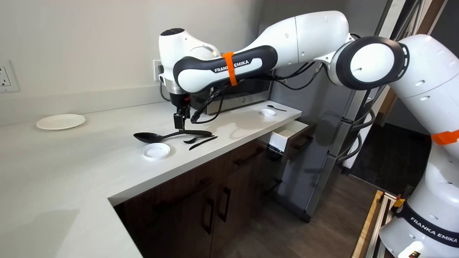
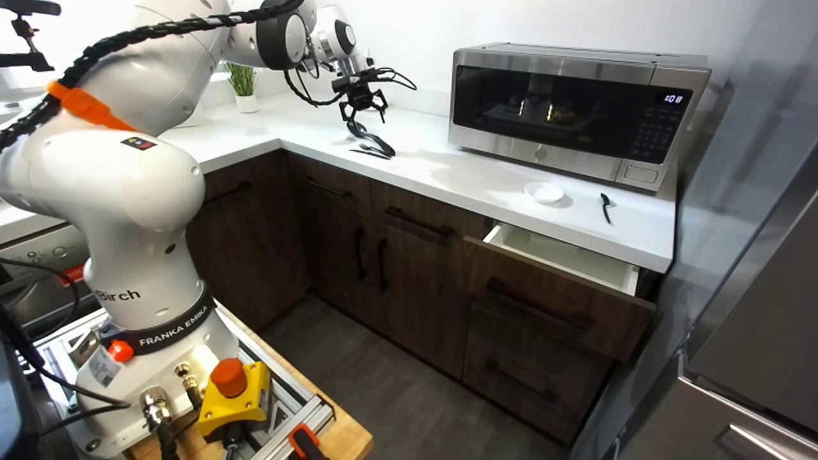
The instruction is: Move the spoon on the counter to the open drawer
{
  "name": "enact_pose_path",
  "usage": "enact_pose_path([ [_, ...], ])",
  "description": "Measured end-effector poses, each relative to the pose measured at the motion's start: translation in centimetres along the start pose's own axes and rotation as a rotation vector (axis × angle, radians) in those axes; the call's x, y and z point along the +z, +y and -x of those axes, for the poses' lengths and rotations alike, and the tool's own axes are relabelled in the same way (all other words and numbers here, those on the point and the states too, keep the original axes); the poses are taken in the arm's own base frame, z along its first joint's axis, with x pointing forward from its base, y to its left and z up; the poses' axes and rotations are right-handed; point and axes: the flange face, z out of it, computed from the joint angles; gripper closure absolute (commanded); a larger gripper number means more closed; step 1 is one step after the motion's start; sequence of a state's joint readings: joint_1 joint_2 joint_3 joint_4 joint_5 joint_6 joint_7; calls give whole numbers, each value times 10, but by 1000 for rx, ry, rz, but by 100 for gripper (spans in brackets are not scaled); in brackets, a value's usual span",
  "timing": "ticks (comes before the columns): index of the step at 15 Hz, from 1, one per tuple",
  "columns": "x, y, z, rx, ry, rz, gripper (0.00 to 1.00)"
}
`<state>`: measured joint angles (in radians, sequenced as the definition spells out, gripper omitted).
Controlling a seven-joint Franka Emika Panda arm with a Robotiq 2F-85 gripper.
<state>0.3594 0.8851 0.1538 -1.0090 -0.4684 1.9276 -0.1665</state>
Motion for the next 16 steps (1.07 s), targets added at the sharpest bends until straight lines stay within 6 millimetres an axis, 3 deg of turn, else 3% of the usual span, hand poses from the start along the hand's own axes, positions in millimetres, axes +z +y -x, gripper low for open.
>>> enact_pose_path([
  [5, 12, -6, -11, -48, 52, -6, 0],
  [16, 41, 18, -11, 2, 54, -49, 85],
])
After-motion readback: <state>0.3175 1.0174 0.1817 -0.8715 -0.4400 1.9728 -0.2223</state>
